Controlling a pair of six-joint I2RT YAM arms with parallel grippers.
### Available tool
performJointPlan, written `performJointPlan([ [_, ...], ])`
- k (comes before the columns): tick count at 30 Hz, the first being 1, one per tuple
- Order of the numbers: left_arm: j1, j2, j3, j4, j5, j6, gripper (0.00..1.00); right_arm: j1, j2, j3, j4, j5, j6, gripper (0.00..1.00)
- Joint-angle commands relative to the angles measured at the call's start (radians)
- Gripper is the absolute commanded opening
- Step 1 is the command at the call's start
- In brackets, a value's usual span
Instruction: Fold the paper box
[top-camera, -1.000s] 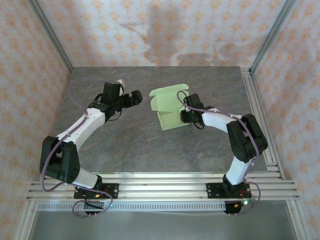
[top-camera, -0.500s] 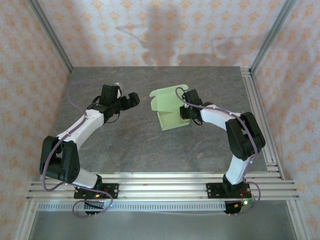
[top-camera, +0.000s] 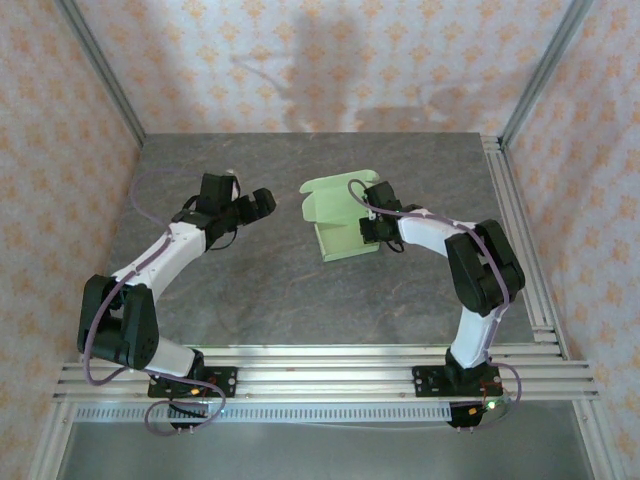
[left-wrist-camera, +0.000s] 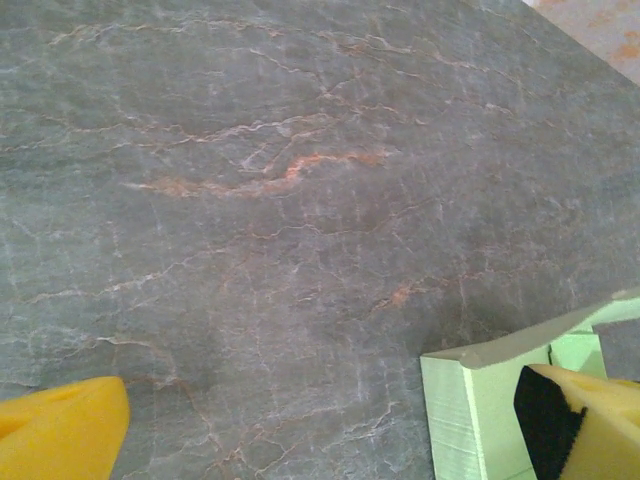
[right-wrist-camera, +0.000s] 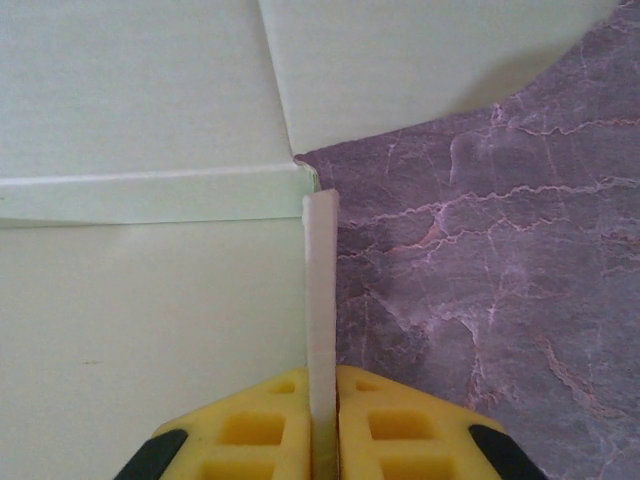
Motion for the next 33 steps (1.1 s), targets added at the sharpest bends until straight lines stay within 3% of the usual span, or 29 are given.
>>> performJointPlan([
  [1,0.021,0.014,-0.007,-0.031,-0.074,-0.067,1.00,0.001,-0.049,0.019,-0.033,0.051,-0.009,0.11],
  [12,0.032,0.128,-0.037,0.034,-0.027,-0.214,1.00,-0.021,-0.200,0.005,0.006,-0.056,0.068,0.09],
  [17,0.021,0.174,-0.069,0.244,0.138,-0.257,0.97,-0.044,-0.289,-0.002,0.073,-0.199,0.131,0.10],
  [22,-0.042,0.227,-0.041,0.397,0.252,-0.275,0.90,-0.059,-0.345,-0.009,0.138,-0.308,0.166,0.11],
  [33,-0.180,0.294,0.115,0.476,0.354,-0.291,0.77,-0.057,-0.378,-0.026,0.200,-0.408,0.171,0.11],
])
